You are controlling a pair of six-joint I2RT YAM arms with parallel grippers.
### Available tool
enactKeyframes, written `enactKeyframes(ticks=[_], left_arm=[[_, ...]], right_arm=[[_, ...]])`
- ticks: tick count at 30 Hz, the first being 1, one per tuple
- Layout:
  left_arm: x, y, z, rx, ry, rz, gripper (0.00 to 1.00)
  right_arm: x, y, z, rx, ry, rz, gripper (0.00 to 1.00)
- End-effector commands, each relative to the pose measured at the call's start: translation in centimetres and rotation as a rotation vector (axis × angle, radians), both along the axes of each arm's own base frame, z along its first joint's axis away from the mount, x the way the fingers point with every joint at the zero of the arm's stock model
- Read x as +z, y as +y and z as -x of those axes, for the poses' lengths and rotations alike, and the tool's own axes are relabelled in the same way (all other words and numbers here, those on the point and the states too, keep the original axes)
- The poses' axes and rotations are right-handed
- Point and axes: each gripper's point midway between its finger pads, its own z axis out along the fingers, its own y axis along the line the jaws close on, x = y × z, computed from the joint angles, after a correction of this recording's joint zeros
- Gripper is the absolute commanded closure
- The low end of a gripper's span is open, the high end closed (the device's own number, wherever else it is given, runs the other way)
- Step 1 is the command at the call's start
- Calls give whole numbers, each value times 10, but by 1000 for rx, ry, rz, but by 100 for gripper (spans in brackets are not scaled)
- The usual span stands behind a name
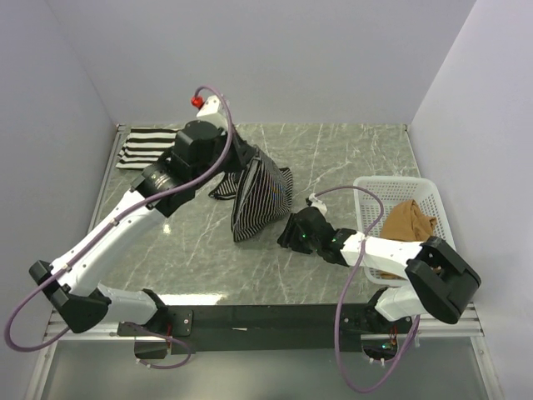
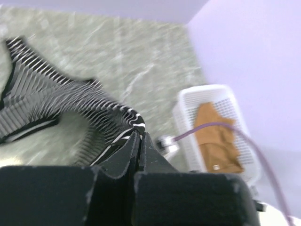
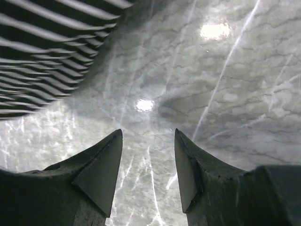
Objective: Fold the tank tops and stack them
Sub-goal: Flatten the tank top out
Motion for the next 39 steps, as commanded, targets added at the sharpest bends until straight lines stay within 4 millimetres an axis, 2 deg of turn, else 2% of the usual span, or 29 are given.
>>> enactKeyframes(ticks=[1, 2, 3, 4, 5, 7, 10, 11, 13, 14, 16, 18, 19, 20, 21, 22, 23, 24, 25, 26, 27, 28, 30, 31, 34, 39], left_arm=[[49, -31, 10, -101, -86, 62, 99], [69, -36, 13, -114, -116, 86, 99], [75, -43, 15, -132, -125, 86, 99], [73, -57, 17, -155, -118, 76, 99], [87, -61, 21, -161, -136, 92, 99], [91, -68, 22, -165, -138, 106, 99], [108, -70, 20, -160, -169, 148, 99], [122, -70, 20, -156, -192, 170, 100], [118, -73, 10, -133, -181, 138, 100], [127, -69, 7, -109, -196, 143, 100], [121, -51, -13, -21, -186, 119, 100], [95, -31, -32, 46, -126, 113, 100], [99, 6, -51, 121, -143, 147, 99], [54, 19, -64, 157, -69, 109, 100], [38, 32, -69, 168, -29, 127, 100], [31, 66, -80, 238, -25, 145, 100], [-20, 78, -81, 267, 68, 103, 100], [-40, 90, -79, 300, 104, 103, 100], [-50, 110, -75, 348, 103, 107, 100], [-98, 121, -69, 383, 175, 78, 100], [-116, 132, -64, 418, 200, 68, 100], [-147, 155, -54, 475, 253, 54, 100], [-168, 171, -44, 511, 287, 73, 100], [-182, 187, -33, 554, 301, 71, 100], [-193, 205, -17, 604, 295, 77, 100], [-200, 205, -8, 587, 307, 66, 100]], right_arm=[[20, 11, -9, -11, -62, -65, 44], [23, 11, -12, -19, -74, -67, 44], [25, 11, -13, -22, -81, -69, 44], [29, 10, -14, -24, -89, -74, 43], [35, 10, -19, -38, -109, -73, 43], [43, 5, -22, -56, -127, -58, 42], [57, -8, -32, -97, -163, -40, 41], [62, -11, -36, -105, -174, -40, 40], [70, -21, -43, -132, -187, -51, 40], [73, -22, -46, -132, -196, -52, 40], [74, -28, -52, -143, -188, -43, 40], [79, -26, -55, -132, -188, -33, 40], [76, -23, -54, -116, -172, -32, 39], [80, -19, -57, -106, -176, -36, 40], [77, -16, -55, -93, -158, -30, 40], [68, -14, -54, -85, -133, -15, 40], [65, -10, -50, -68, -118, -2, 40], [56, -8, -48, -60, -97, 17, 40], [50, -7, -44, -53, -83, 28, 39], [46, 0, -38, -31, -66, 16, 39], [39, 3, -35, -23, -49, 20, 39], [33, 4, -30, -12, -36, 31, 39], [20, 5, -17, -1, -6, 80, 39], [12, 3, -11, 3, 9, 99, 39], [-1, -5, 9, 7, 48, 122, 40], [-7, -26, 39, -27, 82, 147, 40]])
